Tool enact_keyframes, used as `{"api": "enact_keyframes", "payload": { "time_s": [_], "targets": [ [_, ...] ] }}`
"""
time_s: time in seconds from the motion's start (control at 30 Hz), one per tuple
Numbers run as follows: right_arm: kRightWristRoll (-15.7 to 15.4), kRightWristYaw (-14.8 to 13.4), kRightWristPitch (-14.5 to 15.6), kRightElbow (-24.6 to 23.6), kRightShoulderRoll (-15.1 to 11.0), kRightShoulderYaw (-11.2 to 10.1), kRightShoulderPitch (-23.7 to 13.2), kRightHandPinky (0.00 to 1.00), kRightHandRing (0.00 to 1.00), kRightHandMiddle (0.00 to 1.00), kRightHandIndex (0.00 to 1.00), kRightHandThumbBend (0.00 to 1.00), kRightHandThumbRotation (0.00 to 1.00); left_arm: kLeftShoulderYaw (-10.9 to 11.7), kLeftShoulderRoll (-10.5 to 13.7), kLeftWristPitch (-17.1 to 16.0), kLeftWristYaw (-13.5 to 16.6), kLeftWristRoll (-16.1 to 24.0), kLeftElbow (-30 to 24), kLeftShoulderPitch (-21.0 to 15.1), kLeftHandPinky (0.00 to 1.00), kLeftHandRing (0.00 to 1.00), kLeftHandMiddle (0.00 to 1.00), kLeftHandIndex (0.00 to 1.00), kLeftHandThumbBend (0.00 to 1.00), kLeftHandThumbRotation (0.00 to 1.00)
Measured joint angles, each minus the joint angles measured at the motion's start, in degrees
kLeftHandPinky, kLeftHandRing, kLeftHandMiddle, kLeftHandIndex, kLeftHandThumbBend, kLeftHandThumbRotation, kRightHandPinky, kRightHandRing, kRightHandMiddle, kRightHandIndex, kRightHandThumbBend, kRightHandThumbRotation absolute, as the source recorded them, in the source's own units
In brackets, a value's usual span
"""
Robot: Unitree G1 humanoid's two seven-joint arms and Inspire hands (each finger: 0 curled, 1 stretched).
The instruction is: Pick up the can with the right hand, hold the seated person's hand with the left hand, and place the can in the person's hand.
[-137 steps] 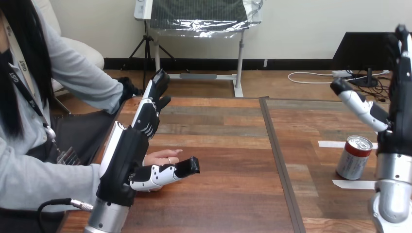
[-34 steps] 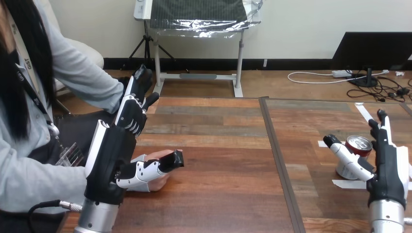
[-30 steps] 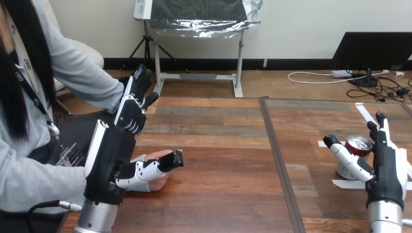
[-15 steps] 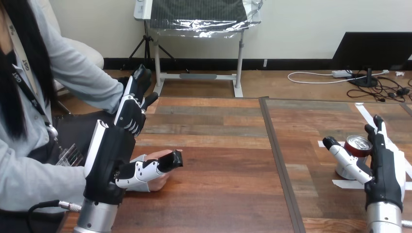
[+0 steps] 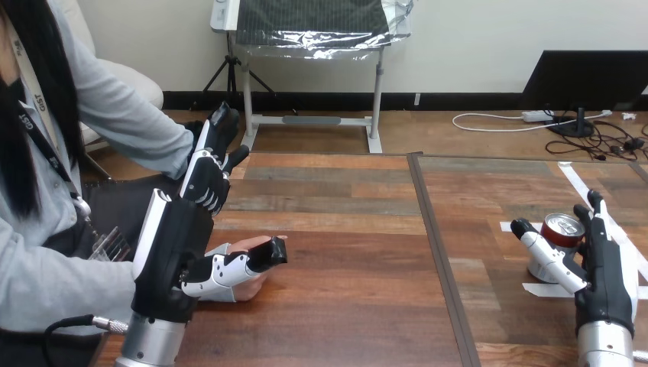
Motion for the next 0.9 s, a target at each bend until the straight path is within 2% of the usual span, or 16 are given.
{"api": "enact_keyframes", "payload": {
  "time_s": [0.63, 0.9],
  "targets": [
    [0.94, 1.6, 2.31, 0.0, -0.05, -1.15, -1.16, 0.93, 0.97, 0.96, 1.0, 1.0, 0.46, 0.13, 0.02, 0.0, -1.01, -0.71, -0.05, 0.0, 0.94, 1.0, 1.0, 1.0, 1.0, 0.52],
    [0.87, 1.44, 3.81, 0.02, -0.1, -1.34, -1.58, 0.89, 0.96, 0.94, 0.99, 1.0, 0.46, 0.16, 0.02, 0.0, -1.3, -0.73, -0.23, 0.0, 0.95, 1.0, 1.0, 1.0, 1.0, 0.52]
  ]
}}
